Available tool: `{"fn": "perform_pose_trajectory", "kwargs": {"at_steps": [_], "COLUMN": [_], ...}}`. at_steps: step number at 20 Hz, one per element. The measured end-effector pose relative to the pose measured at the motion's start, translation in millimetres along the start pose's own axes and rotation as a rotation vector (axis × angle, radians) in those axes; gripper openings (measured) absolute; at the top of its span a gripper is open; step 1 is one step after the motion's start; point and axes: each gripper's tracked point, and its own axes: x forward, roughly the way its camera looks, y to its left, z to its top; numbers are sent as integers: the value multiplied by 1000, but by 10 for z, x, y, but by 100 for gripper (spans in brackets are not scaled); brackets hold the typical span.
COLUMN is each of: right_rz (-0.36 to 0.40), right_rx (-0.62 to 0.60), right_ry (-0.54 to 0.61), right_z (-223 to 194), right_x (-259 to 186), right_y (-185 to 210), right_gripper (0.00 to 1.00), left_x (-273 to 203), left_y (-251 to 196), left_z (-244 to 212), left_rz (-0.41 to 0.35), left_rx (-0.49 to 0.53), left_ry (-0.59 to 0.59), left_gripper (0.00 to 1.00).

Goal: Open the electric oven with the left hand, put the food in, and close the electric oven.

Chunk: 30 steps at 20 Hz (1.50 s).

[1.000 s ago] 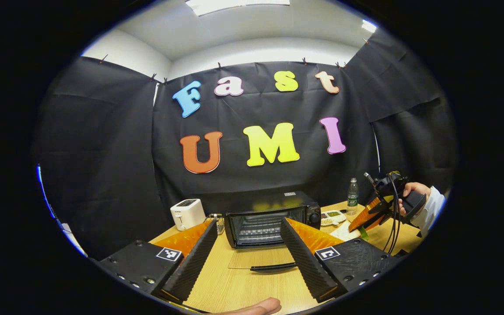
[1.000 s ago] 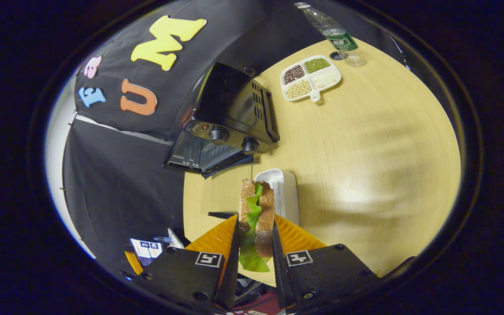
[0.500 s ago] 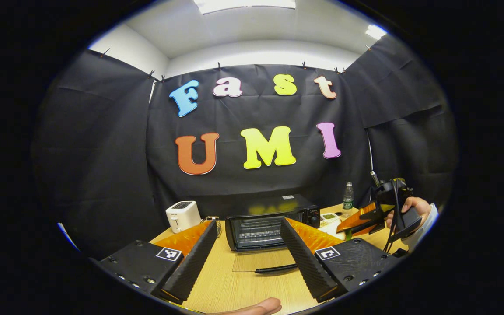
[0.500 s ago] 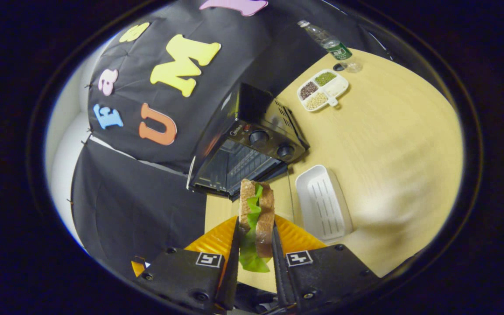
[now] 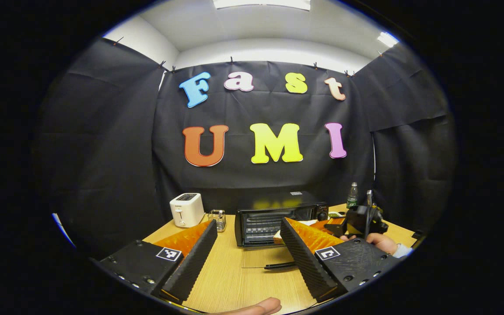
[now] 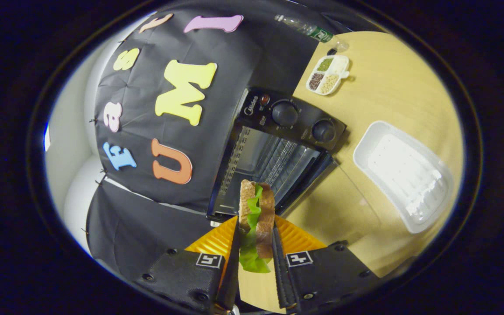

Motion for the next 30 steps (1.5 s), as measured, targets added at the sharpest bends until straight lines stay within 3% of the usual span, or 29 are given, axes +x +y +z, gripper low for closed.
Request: {"fn": "perform_pose_trajectory", "kwargs": {"at_steps": [9,16,21,22,23,24,25,28,30], "right_rz": [52,-51,-62,-77,-85,-88,-95,-149,-189], "right_rx": [-8,-109,-132,-163,-194,-238,-298,-432,-435], "right_ry": [-229,-413,-419,-416,-408,-404,-388,-331,-311], "right_z": [99,624,659,641,631,615,584,477,454], "right_x": [1010,1482,1555,1575,1589,1603,1619,1668,1664], "right_y": [242,-46,-115,-135,-126,-98,-73,-74,-209], "right_gripper": [36,39,41,41,40,40,41,46,55], "left_x": [220,411,362,341,308,283,251,197,173], "left_y": [429,531,533,507,487,456,427,410,391], "left_z": [-271,-564,-672,-658,-621,-593,-583,-535,-504], "left_rz": [36,35,33,26,24,16,9,1,-9], "left_rx": [-33,-89,-134,-140,-142,-135,-122,-73,-62], "left_ry": [72,148,175,169,153,143,139,119,109], "left_gripper": [95,95,92,82,93,81,93,93,93]}}
